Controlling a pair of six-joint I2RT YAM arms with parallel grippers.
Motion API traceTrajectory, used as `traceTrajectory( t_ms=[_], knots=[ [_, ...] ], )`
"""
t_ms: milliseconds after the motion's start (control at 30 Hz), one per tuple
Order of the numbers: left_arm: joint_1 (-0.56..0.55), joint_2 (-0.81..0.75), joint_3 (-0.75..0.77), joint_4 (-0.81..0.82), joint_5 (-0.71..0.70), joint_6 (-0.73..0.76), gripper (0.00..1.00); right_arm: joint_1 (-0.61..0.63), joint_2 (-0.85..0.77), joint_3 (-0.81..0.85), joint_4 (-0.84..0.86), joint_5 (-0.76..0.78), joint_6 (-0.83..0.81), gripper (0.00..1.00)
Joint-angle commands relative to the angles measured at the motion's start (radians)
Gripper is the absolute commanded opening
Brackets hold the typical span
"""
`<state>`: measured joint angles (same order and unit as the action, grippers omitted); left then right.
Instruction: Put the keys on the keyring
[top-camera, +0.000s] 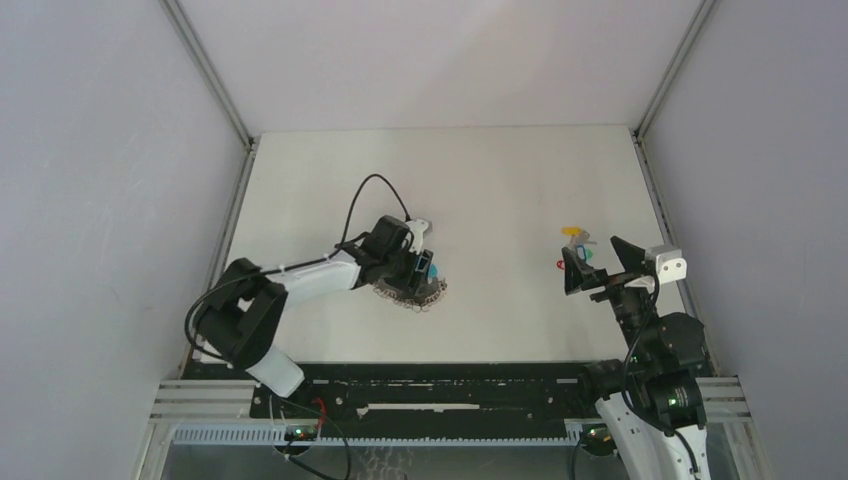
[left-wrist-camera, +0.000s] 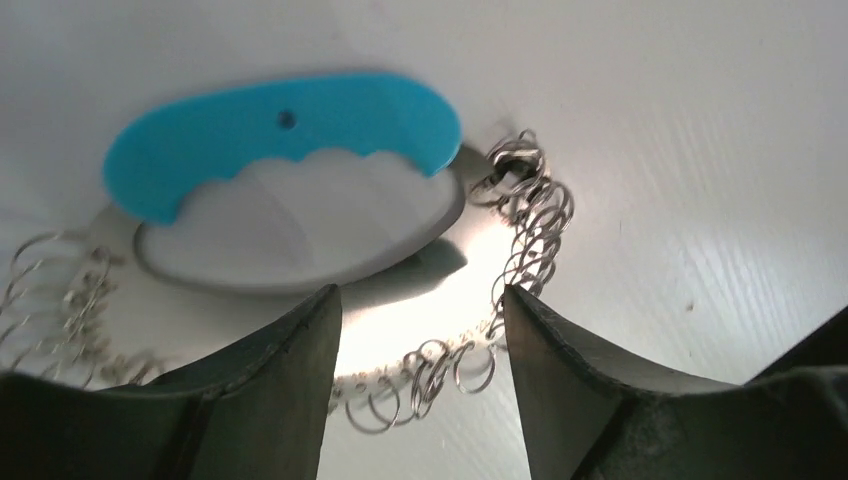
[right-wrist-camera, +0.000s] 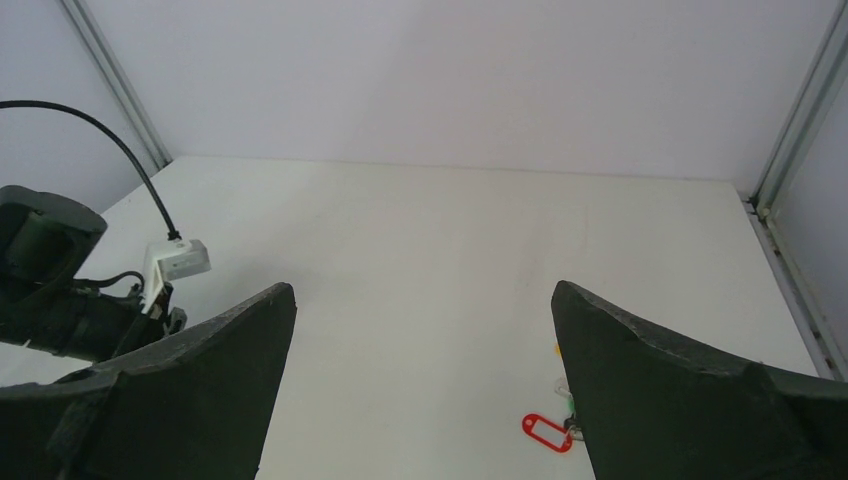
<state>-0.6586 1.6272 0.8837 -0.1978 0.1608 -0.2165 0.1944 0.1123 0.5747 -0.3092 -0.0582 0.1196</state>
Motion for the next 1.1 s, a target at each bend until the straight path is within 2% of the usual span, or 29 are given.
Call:
traceTrajectory(
  t_ms=[0, 200, 367, 533, 700, 867, 1067],
  knots=[
    [0.011, -0.156, -0.106, 0.055, -0.014, -0.004, 0.66, 0.017, 0.042, 0.019, 0.012, -0.049, 0.029, 1.0],
    [0.011, -0.34, -0.231, 0.145, -0.061, -0.134, 0.71, 0.041, 0.156, 0.048, -0.013, -0.11, 0.076, 1.0],
    [0.013, -0.493, -0.359, 0.203, -0.156, -0.295, 0.77, 0.065, 0.329, 0.083, -0.042, -0.182, 0.104, 1.0],
    [0.019, -0.609, -0.458, 0.217, -0.224, -0.383, 0.81, 0.121, 0.532, 0.093, -0.031, -0.239, 0.11, 1.0],
    [0.068, -0.626, -0.55, 0.301, -0.184, -0.449, 0.83, 0.257, 0.727, 0.097, 0.042, -0.169, 0.075, 0.97],
    [0.099, -0.592, -0.569, 0.318, -0.18, -0.478, 0.83, 0.386, 0.948, 0.161, 0.063, -0.079, 0.029, 0.93],
    [0.105, -0.536, -0.56, 0.343, -0.176, -0.435, 0.79, 0.468, 1.194, 0.232, 0.145, -0.108, -0.021, 0.76]
  ],
)
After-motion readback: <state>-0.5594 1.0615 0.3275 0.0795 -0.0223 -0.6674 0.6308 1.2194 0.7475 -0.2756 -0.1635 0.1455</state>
